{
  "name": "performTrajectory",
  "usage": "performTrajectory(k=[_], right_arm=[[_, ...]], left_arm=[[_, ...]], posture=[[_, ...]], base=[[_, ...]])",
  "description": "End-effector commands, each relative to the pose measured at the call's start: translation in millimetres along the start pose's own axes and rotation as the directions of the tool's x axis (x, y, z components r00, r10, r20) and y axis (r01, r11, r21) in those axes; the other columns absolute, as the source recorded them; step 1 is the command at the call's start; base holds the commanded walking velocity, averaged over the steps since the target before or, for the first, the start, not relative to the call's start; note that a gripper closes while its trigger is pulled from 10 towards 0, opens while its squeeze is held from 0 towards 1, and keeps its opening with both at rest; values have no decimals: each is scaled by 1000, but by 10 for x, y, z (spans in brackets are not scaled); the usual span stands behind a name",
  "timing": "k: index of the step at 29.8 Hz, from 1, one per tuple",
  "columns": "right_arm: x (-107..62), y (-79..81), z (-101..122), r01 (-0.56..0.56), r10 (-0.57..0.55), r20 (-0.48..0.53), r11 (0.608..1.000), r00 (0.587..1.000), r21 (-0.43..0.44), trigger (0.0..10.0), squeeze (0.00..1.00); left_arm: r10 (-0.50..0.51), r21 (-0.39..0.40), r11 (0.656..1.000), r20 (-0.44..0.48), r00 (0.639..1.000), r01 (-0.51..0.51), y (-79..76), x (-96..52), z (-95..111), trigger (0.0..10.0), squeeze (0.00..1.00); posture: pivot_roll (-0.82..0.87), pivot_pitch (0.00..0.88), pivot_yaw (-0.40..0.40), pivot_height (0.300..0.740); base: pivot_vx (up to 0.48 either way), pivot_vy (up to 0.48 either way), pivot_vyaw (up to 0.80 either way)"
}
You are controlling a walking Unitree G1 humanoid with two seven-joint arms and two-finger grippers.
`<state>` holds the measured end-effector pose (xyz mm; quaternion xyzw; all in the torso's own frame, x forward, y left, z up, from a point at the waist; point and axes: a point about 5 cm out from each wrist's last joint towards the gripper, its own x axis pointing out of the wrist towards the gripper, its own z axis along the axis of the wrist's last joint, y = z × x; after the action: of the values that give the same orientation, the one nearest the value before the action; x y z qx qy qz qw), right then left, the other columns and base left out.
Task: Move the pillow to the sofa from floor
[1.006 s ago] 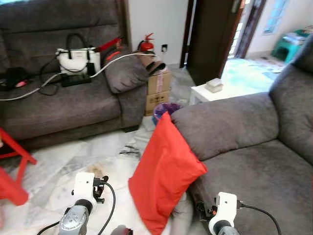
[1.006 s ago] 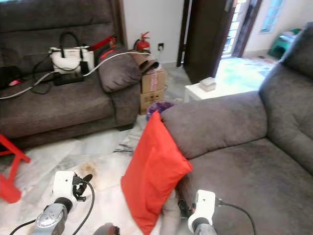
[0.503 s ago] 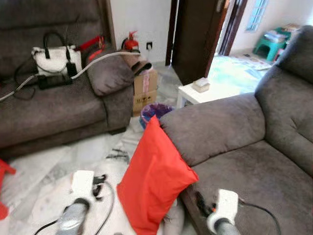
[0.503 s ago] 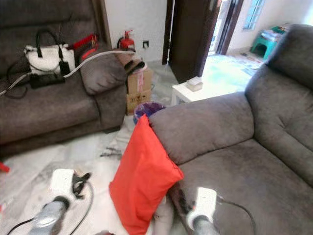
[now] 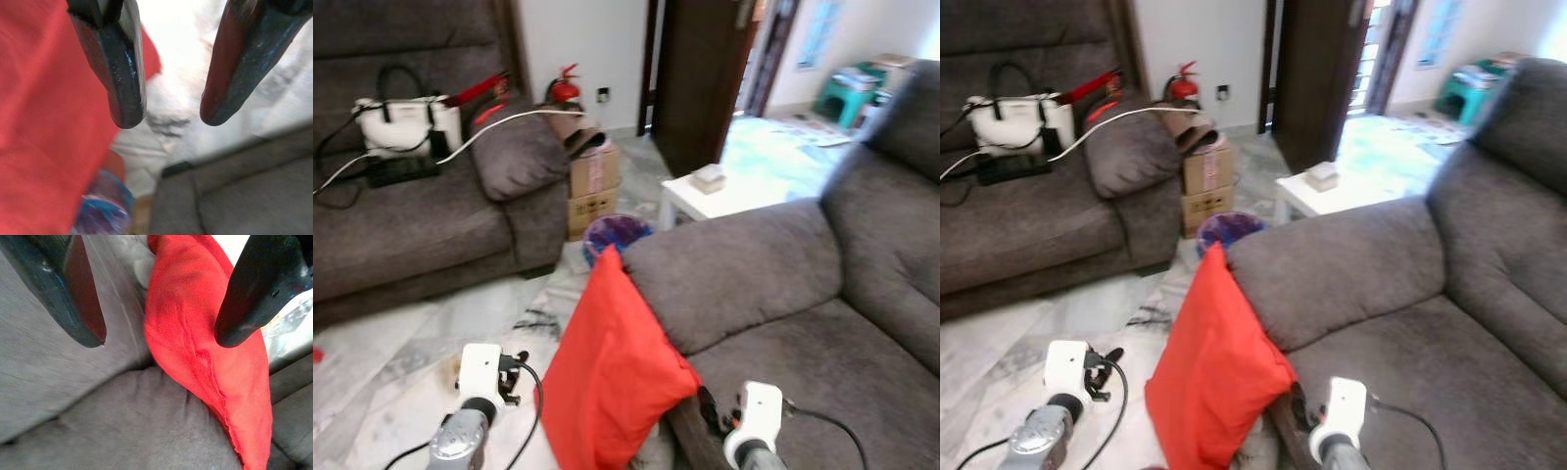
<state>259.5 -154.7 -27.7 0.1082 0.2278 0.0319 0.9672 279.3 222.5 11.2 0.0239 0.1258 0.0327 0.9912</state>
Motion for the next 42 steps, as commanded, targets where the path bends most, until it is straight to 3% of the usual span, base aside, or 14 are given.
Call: performTrajectory(k=[1,9,22,23,24,25,26,27,28,34,42], right_arm=[[-30,-97,-18,28,-28,-11,1000,1000,-5,10000,0],[-26,-130,6,45,-45,0,998,999,43,10000,0],[74,114,25,-142,150,-90,985,985,95,10000,0],[85,133,42,-150,158,-85,984,984,100,10000,118],[106,164,74,-159,168,-78,981,983,112,10000,404],[106,164,74,-159,168,-78,981,983,112,10000,404],[129,198,107,-164,173,-74,980,982,116,10000,302],[143,221,124,-166,175,-73,980,982,114,10000,302],[151,235,133,-164,174,-75,980,982,115,10000,0],[204,350,197,-170,177,-74,981,981,92,10000,0],[237,331,278,-132,135,-59,990,989,51,10000,0]], left_arm=[[-4,-15,1000,-24,1000,4,-53,-27,-68,10000,0],[-11,-20,1000,-33,999,11,-61,-50,-103,10000,0],[-36,-23,999,-49,998,34,-89,-122,-192,10000,0],[-37,-23,999,-48,998,36,-90,-130,-199,10000,0],[-38,-24,999,-46,998,37,-92,-143,-208,10000,0],[-38,-24,999,-46,998,37,-92,-143,-208,10000,0],[-37,-29,999,-41,998,36,-93,-145,-205,10000,0],[-36,-33,999,-35,999,35,-93,-144,-196,10000,0],[-37,-33,999,-30,999,36,-95,-141,-187,10000,0],[-52,-25,998,14,999,53,-76,-136,-113,10000,0],[-63,-7,998,34,997,63,-36,-216,-123,10000,0]], posture=[[108,53,-2,635],[115,62,-6,635],[134,93,-11,635],[140,97,-12,635],[151,103,-15,635],[151,103,-15,635],[161,107,-17,635],[172,112,-19,635],[178,116,-19,635],[224,156,-19,635],[251,205,-14,635]], base=[[0,0,800],[0,0,0],[0,0,0],[0,0,0],[0,0,0],[0,0,0],[0,0,0],[0,0,0],[0,0,0],[0,0,0],[0,0,0]])
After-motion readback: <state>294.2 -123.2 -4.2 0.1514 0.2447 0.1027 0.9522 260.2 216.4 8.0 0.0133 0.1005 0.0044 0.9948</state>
